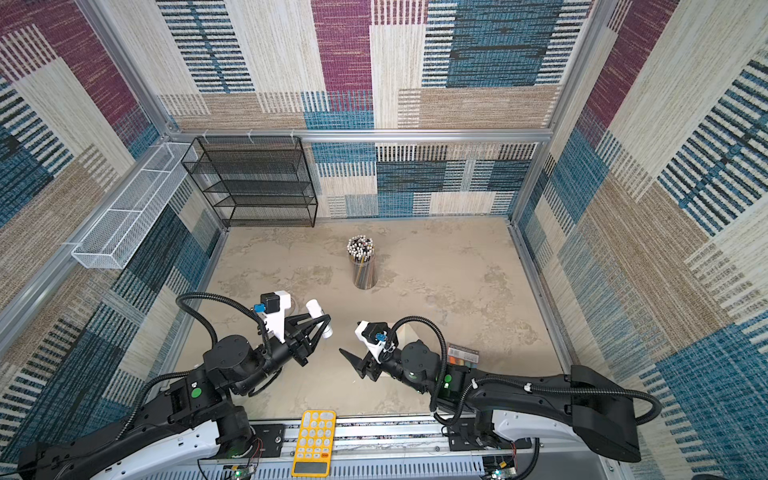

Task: Place the letter into the envelope and seal it

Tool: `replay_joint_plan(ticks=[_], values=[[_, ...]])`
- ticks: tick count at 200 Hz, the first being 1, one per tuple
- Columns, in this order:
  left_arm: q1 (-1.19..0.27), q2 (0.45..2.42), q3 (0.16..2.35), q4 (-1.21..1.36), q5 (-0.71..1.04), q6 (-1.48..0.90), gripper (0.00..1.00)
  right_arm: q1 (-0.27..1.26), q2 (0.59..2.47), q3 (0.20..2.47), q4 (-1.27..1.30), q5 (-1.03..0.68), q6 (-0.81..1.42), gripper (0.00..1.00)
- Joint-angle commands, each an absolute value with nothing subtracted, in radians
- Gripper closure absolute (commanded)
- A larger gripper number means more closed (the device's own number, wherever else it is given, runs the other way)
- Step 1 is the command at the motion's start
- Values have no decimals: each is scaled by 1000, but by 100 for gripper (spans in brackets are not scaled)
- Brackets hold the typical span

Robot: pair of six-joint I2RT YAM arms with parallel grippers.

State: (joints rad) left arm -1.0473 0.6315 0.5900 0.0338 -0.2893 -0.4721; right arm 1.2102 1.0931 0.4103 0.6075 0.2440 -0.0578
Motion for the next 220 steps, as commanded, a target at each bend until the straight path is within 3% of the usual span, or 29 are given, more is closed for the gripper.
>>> replay_joint_plan(ticks=[1,69,127,220], values=[[-1048,684,610,101,-382,-476,100,1233,1152,424,826,371,-99,25],[-1050,785,632,184,-426,-511,100,1280,1322,535,903,491,-163,28],[-1052,801,623,211,-416,-527,100,1281,1359,572,878,547,-147,50],[-1051,819,630,204,-394,-529,100,1281,1363,589,857,560,-136,67]])
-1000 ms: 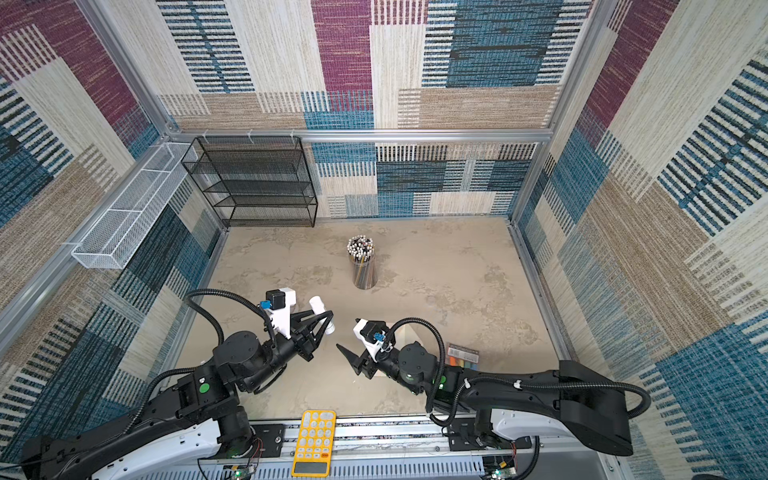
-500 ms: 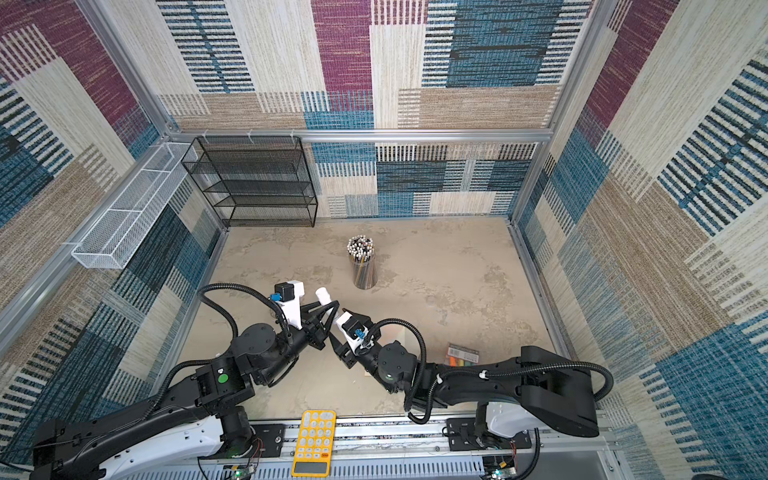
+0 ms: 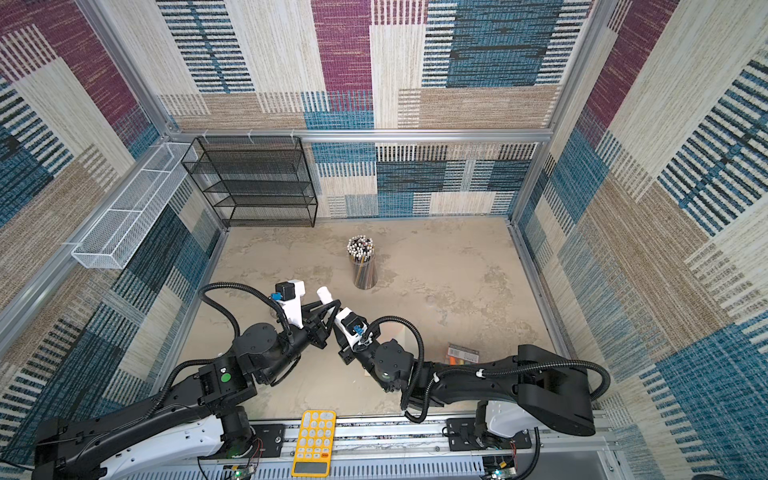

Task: Place the letter into the envelope and seal it

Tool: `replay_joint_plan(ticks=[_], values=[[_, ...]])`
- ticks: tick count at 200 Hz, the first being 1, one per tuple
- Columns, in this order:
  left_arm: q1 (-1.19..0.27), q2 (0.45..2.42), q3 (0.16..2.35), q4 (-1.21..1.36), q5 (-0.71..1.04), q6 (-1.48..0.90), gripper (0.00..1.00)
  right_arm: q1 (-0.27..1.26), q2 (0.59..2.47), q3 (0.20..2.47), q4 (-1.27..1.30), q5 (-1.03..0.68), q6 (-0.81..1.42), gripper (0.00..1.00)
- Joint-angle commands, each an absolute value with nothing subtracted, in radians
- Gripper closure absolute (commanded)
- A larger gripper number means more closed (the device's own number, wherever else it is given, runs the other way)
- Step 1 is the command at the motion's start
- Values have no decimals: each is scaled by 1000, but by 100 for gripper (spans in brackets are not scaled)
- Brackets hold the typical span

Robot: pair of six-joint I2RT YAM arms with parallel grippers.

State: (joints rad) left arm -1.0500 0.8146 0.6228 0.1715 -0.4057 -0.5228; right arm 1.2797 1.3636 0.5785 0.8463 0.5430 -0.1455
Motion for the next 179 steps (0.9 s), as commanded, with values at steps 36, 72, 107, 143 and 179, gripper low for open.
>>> replay_joint_plan(ticks=[36,72,107,143,179], values=[[-1051,828,632,205,-384,-531,100,1281,1362,591,856,563,-135,75],[-1052,826,634,201,-383,-529,100,1281,1357,591,846,552,-125,78],[-1051,826,639,196,-381,-525,100,1281,1349,592,825,535,-121,84],[-1051,823,640,196,-328,-506,100,1281,1303,594,783,473,-79,91],[-1049,803,577,302,-147,-474,100,1281,1206,588,721,313,18,98]])
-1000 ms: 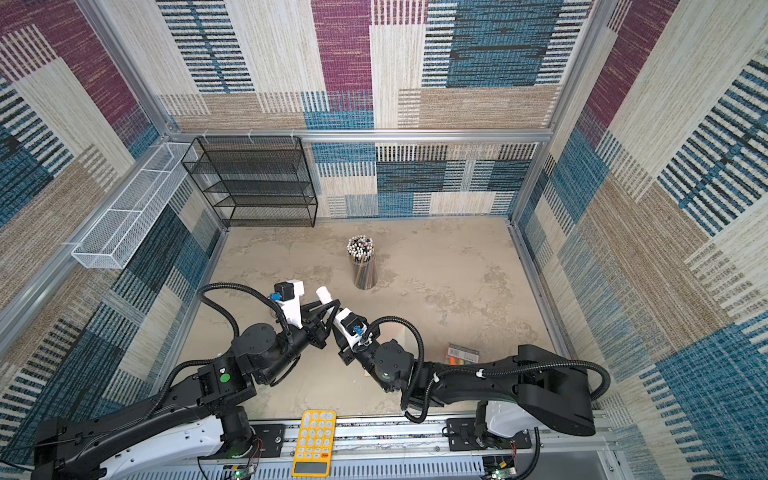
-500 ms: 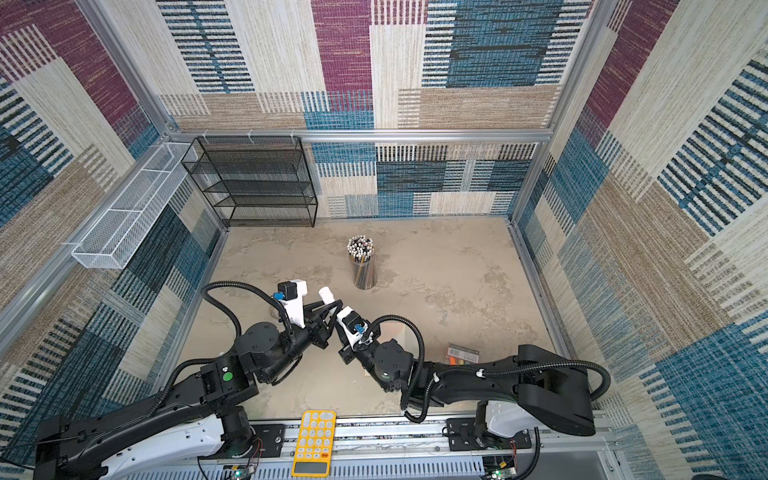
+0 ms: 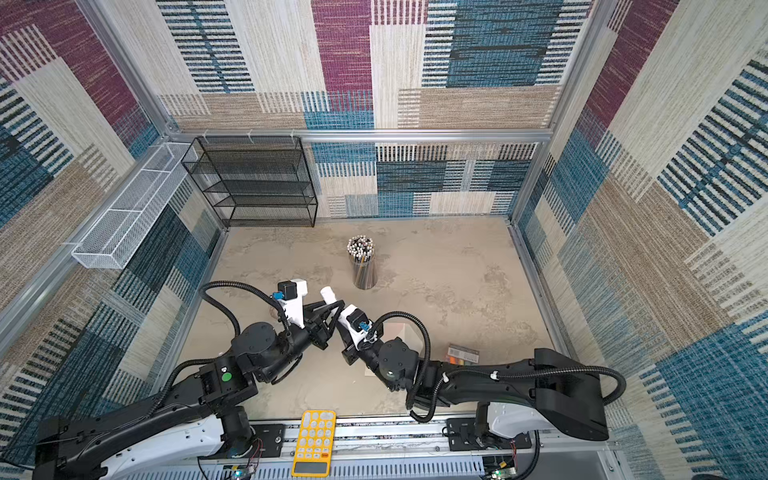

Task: Place the letter into the envelope and seal it

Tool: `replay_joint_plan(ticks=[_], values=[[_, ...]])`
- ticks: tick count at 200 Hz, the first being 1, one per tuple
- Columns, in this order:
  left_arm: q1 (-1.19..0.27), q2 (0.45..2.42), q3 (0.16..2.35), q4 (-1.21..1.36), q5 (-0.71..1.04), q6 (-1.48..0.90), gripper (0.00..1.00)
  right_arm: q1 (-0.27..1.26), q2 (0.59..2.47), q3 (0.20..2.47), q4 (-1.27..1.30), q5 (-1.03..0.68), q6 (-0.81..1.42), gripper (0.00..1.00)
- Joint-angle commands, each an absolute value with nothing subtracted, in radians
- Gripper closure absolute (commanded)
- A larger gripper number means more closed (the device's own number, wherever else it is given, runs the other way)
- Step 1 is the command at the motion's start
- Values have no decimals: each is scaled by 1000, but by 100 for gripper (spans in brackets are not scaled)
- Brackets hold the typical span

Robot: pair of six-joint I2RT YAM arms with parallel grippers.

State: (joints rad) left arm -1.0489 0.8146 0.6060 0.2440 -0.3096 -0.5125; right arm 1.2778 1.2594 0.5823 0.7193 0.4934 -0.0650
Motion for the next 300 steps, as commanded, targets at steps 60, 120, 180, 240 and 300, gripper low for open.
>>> replay_joint_plan(ticks=[60,120,180,240,300], values=[[-1045,673,523,256,184,-468,100,1280,1014,553,592,-38,138,100],[-1045,653,511,219,416,-501,100,1275,914,531,514,-353,220,99],[-1045,600,491,181,321,-488,100,1256,870,522,375,-210,179,75],[-1046,556,580,54,-110,-437,100,1255,859,461,379,93,53,31],[-1046,691,583,219,-372,-461,100,1292,1037,426,727,343,-64,31]])
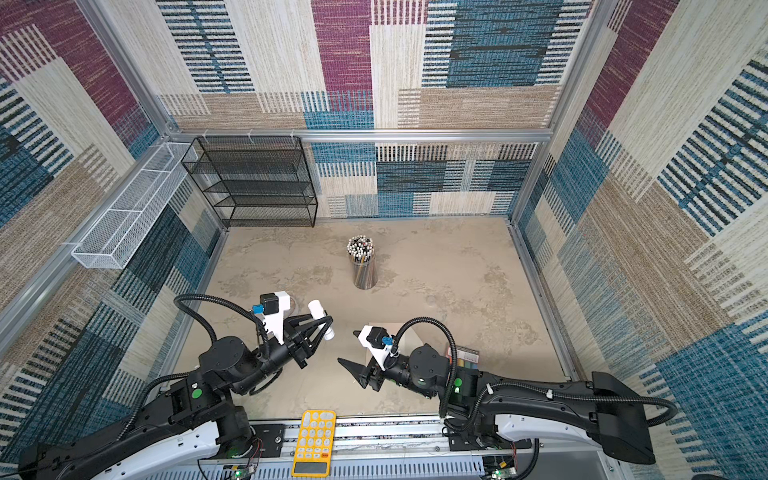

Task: Place the letter into the envelope and seal it

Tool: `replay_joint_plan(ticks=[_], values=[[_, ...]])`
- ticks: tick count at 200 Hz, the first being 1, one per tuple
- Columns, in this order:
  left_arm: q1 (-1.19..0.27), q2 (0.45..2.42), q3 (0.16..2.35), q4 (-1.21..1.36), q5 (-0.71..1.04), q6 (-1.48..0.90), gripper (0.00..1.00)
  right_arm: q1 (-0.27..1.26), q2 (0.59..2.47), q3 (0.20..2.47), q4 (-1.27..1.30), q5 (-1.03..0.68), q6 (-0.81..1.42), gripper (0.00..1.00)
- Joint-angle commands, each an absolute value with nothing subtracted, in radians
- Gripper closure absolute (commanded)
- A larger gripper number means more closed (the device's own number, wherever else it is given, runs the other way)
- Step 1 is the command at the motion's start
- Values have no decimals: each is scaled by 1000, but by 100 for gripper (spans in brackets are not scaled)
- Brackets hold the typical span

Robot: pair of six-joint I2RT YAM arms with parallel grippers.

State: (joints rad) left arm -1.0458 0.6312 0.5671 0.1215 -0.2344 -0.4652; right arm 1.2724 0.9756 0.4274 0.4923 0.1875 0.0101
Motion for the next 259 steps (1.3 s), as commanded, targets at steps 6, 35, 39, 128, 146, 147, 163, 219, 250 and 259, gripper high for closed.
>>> replay_joint_plan(ticks=[6,35,39,128,146,147,163,219,250,259], values=[[-1049,713,589,230,-382,-464,100,1297,1066,431,759,374,-74,31],[-1053,785,604,289,-424,-478,100,1323,1199,455,902,510,-127,33],[-1052,792,608,293,-427,-479,100,1324,1221,460,916,526,-134,33],[-1059,822,589,319,-433,-534,100,1322,1384,565,962,642,-218,47],[-1063,822,589,314,-431,-537,100,1321,1398,577,958,648,-217,52],[-1062,822,590,314,-431,-537,100,1321,1398,578,957,648,-216,52],[-1062,819,591,309,-431,-534,100,1318,1403,586,949,650,-209,58],[-1063,812,591,296,-427,-531,100,1313,1407,593,934,647,-198,71],[-1064,822,585,292,-420,-537,100,1313,1408,600,928,644,-202,74],[-1065,826,584,288,-417,-538,100,1313,1409,600,927,645,-202,75]])
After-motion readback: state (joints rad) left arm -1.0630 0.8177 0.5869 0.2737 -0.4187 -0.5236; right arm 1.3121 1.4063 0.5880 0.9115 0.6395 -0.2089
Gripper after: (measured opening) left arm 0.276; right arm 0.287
